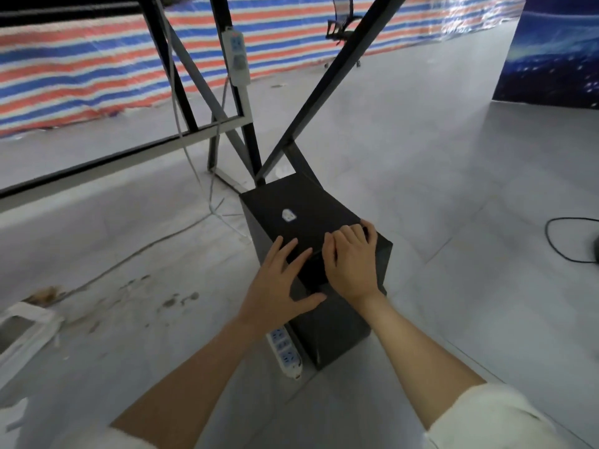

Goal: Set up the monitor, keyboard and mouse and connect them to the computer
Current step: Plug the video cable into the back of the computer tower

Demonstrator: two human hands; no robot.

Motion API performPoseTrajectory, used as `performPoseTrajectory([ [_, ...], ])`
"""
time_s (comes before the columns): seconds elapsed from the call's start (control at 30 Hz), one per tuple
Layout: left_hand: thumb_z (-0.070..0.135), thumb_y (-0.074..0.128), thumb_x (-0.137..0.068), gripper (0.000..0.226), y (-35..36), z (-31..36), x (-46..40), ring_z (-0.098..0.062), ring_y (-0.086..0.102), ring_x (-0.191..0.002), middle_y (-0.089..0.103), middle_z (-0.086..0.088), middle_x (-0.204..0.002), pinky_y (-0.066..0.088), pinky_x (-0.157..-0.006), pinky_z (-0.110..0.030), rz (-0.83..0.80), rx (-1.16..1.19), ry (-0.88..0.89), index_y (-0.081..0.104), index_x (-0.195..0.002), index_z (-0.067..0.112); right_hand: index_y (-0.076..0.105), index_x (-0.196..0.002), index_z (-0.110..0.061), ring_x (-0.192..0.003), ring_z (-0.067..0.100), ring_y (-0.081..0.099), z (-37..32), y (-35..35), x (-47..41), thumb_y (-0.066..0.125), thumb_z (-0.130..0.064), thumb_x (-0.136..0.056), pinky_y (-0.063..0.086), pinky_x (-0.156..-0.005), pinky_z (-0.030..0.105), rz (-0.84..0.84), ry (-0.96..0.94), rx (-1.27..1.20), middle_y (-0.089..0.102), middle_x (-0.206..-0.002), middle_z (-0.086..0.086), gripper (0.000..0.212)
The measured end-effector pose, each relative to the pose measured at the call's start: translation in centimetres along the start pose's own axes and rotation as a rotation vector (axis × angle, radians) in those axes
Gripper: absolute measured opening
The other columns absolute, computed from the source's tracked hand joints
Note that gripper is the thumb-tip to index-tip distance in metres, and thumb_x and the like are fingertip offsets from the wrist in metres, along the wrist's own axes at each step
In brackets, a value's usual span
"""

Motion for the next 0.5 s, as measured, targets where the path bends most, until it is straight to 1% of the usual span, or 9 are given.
performPoseTrajectory([
  [0.07,0.068,0.051,-0.075,0.083,0.1,1.4,0.6,-0.018,0.01,-0.143,0.034,-0.006,-0.149,0.025,-0.111,-0.039,0.012,-0.037,0.053,0.042,-0.14,0.018,0.054,-0.06,-0.01,-0.064,0.02,0.05,0.7,-1.2,1.1,0.036,-0.02,-0.094,0.032,-0.099,0.043,-0.004,-0.009,-0.021,0.048,-0.059,0.0,0.039],
  [0.1,0.068,0.052,-0.075,0.082,0.2,2.2,0.9,-0.021,0.015,-0.143,0.037,-0.008,-0.147,0.027,-0.111,-0.044,0.016,-0.054,0.082,0.044,-0.138,0.016,0.055,-0.061,-0.009,-0.065,0.02,0.05,1.0,-2.0,1.6,0.036,-0.019,-0.094,0.03,-0.101,0.043,-0.006,-0.008,-0.028,0.048,-0.06,0.0,0.039],
  [0.2,0.074,0.045,-0.078,0.082,0.8,4.3,2.1,-0.025,0.022,-0.141,0.042,-0.01,-0.144,0.019,-0.112,-0.057,0.025,-0.126,0.204,0.045,-0.135,0.015,0.057,-0.062,-0.007,-0.07,0.016,0.047,1.8,-4.4,3.8,0.036,-0.017,-0.093,0.026,-0.106,0.042,0.003,0.015,-0.064,0.051,-0.062,0.001,0.039],
  [0.27,0.077,0.037,-0.08,0.081,0.8,5.5,2.8,-0.025,0.022,-0.142,0.042,-0.008,-0.144,0.013,-0.113,-0.057,0.049,-0.164,0.288,0.046,-0.134,0.018,0.055,-0.06,-0.007,-0.071,0.012,0.042,2.4,-6.3,5.4,0.037,-0.014,-0.091,0.025,-0.106,0.04,0.021,0.025,-0.104,0.046,-0.063,-0.001,0.036],
  [0.33,0.072,0.035,-0.085,0.071,0.4,6.4,3.3,-0.026,0.021,-0.142,0.041,-0.008,-0.144,0.012,-0.112,-0.057,0.067,-0.137,0.325,0.048,-0.131,0.02,0.051,-0.059,-0.008,-0.07,0.01,0.039,3.2,-8.4,7.0,0.039,-0.014,-0.089,0.025,-0.106,0.037,0.031,0.03,-0.11,0.039,-0.065,-0.005,0.034],
  [0.4,0.064,0.042,-0.086,0.061,-0.6,6.5,3.0,-0.028,0.02,-0.141,0.038,-0.009,-0.145,0.015,-0.11,-0.061,0.121,-0.118,0.302,0.047,-0.129,0.021,0.048,-0.056,-0.008,-0.066,0.011,0.039,4.1,-10.3,8.5,0.04,-0.015,-0.089,0.029,-0.104,0.035,0.015,0.051,-0.093,0.036,-0.063,-0.007,0.035],
  [0.5,0.063,0.049,-0.079,0.065,-1.8,6.2,1.5,-0.032,0.018,-0.141,0.028,-0.01,-0.148,0.015,-0.109,-0.063,0.181,-0.154,0.284,0.043,-0.13,0.023,0.045,-0.048,-0.009,-0.052,0.017,0.043,5.6,-12.9,10.6,0.04,-0.022,-0.089,0.036,-0.095,0.035,-0.081,0.151,-0.007,0.037,-0.05,-0.007,0.044],
])
Point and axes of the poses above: each hand's wrist, its own x-axis away from the middle knuckle, its own y-axis out of the palm, z = x × y, the point moved 4 cm from there along -x, towards the middle knuckle
